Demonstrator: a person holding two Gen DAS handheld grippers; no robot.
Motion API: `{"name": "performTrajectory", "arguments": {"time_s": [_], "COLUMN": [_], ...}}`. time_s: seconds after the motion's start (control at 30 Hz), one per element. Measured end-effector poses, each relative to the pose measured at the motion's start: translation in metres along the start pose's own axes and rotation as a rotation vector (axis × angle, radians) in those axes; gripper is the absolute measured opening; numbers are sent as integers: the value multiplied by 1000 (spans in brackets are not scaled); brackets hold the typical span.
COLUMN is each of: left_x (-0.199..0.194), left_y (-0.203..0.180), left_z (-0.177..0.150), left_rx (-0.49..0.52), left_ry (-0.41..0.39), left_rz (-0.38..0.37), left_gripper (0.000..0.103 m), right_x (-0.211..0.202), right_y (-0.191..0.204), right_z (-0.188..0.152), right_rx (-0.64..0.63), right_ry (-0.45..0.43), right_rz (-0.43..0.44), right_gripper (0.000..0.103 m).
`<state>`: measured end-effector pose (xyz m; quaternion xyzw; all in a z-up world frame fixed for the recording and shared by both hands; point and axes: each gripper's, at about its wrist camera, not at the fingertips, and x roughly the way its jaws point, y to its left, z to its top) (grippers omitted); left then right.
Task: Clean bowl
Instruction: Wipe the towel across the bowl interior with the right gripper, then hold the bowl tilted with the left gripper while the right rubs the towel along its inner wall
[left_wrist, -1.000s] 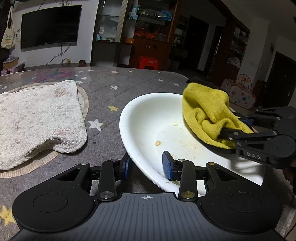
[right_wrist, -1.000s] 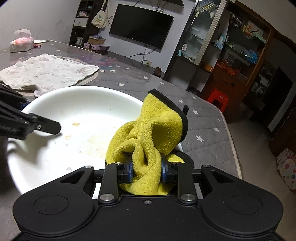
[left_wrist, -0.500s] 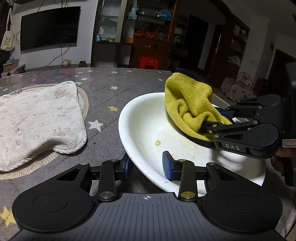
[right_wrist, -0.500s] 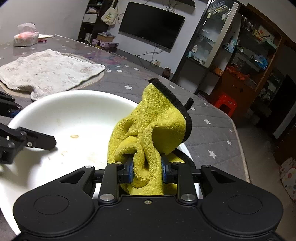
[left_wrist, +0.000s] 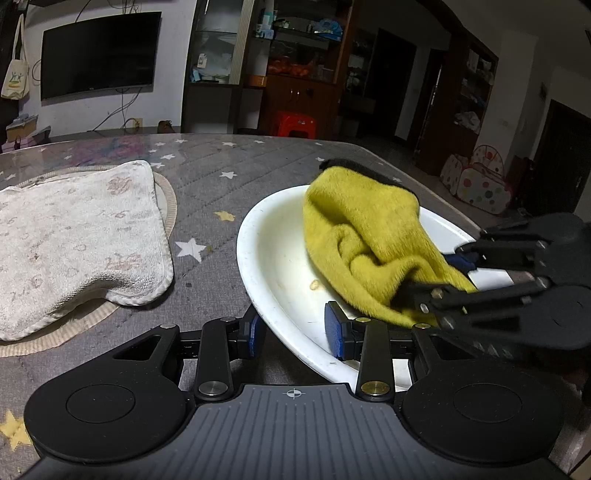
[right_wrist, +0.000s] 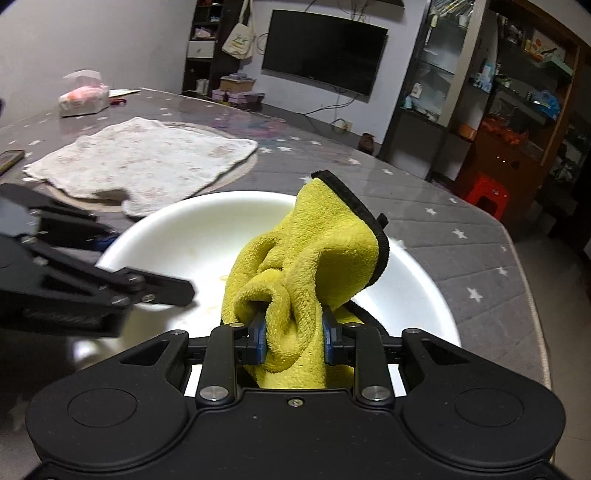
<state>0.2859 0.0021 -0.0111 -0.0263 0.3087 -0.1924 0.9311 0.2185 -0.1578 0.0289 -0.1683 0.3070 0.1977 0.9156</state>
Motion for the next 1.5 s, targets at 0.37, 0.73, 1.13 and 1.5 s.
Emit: {"name": "performTrajectory", "arguments": {"time_s": [0.37, 0.73, 1.13, 1.5], "left_x": [-1, 0, 0, 0], "left_y": [-2, -1, -2, -5], "left_z": [0, 0, 0, -1], "left_rx": [-2, 0, 4, 9], "left_ry": [0, 0, 1, 1], "left_rz": [-1, 1, 4, 7], "left_gripper": [37, 37, 37, 37], "right_x": [-22, -21, -54, -27], "right_y": [-4, -22, -29, -38], "right_z": [-13, -15, -10, -9], "right_rx": [11, 19, 68, 190], "right_ry": [47, 52, -21, -40], "right_rz": [5, -73, -78, -71], "right_gripper": [29, 31, 44, 33]}}
